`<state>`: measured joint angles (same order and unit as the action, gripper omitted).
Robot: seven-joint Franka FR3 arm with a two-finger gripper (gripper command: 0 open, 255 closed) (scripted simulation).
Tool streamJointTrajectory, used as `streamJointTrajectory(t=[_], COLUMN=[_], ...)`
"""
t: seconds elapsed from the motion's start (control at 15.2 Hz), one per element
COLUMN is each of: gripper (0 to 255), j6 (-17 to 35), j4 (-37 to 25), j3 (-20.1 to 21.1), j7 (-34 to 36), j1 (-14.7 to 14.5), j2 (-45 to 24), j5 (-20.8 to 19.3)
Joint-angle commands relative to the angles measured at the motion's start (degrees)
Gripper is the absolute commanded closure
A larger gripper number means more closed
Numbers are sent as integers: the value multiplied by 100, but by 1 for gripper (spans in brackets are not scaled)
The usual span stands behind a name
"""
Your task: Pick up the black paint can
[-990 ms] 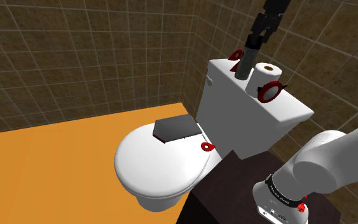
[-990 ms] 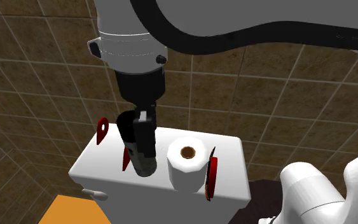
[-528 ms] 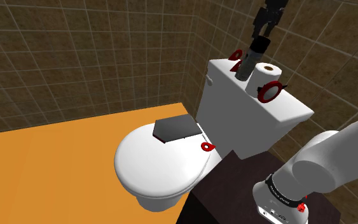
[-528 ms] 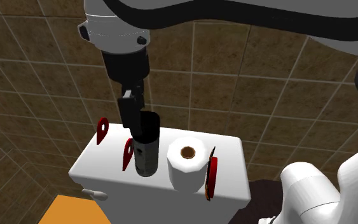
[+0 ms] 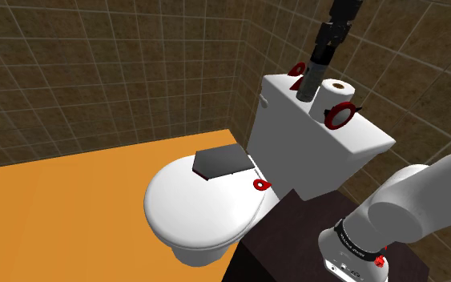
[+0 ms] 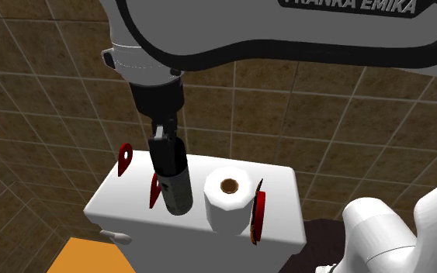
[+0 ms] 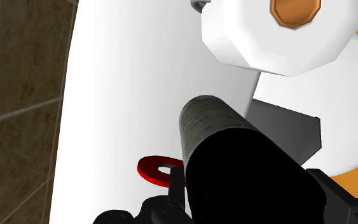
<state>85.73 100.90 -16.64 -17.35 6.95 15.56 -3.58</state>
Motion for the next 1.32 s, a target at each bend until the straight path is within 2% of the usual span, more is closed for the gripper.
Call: streamJointTrajectory(t=[0.0, 0.46, 1.25], gripper=[255, 255, 255], j6=[8, 8, -990], j4=[16, 10, -1423], j3=[1, -1, -48], j7=[0, -2, -96], j1=[0, 0, -16], j2=[4, -3, -453], j5=[0, 2, 112])
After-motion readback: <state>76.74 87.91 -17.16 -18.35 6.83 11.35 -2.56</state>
